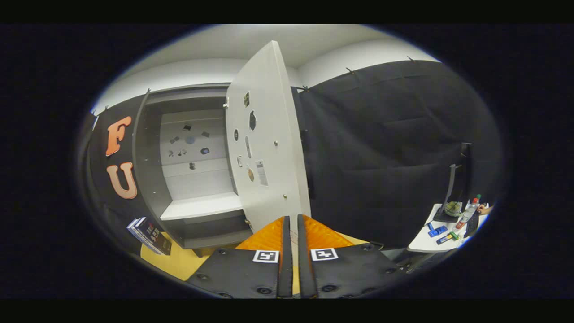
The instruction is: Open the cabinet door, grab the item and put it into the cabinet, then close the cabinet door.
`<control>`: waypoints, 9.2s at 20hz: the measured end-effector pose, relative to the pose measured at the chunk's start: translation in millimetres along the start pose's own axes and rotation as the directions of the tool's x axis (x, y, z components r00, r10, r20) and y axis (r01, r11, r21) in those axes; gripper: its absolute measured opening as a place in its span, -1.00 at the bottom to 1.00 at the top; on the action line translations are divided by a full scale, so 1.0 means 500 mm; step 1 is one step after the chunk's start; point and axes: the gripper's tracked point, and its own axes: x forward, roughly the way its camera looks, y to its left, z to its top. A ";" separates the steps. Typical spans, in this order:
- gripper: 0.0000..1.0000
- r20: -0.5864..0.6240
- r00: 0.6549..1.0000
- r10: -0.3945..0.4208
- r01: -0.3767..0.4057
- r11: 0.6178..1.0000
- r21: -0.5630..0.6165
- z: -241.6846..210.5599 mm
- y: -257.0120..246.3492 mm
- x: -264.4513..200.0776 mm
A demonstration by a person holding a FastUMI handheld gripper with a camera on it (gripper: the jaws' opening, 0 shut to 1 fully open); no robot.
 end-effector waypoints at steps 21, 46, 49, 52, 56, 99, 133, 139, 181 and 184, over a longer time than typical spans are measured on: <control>0.88 -0.301 0.906 0.297 -0.342 0.934 -0.107 -0.507 0.369 0.064; 0.27 -0.612 0.743 0.273 -0.397 0.915 -0.074 -0.760 0.375 0.164; 0.26 -0.578 0.762 0.293 -0.400 0.914 -0.065 -0.666 0.391 0.168; 0.27 -0.541 0.783 0.307 -0.400 0.915 -0.060 -0.553 0.406 0.175; 0.26 -0.490 0.794 0.360 -0.411 0.912 0.004 -0.395 0.452 0.178; 0.96 -0.161 0.877 0.452 -0.473 0.872 -0.127 -0.023 0.552 0.208; 0.95 -0.083 0.982 0.171 -0.180 0.975 -0.128 -0.110 -0.178 0.173; 0.86 -0.088 0.975 0.205 -0.213 0.972 -0.099 -0.125 -0.159 0.155; 0.89 -0.130 0.923 0.362 -0.369 0.928 -0.039 -0.167 0.599 0.099; 0.89 -0.108 0.942 0.319 -0.326 0.944 -0.056 -0.129 0.547 0.057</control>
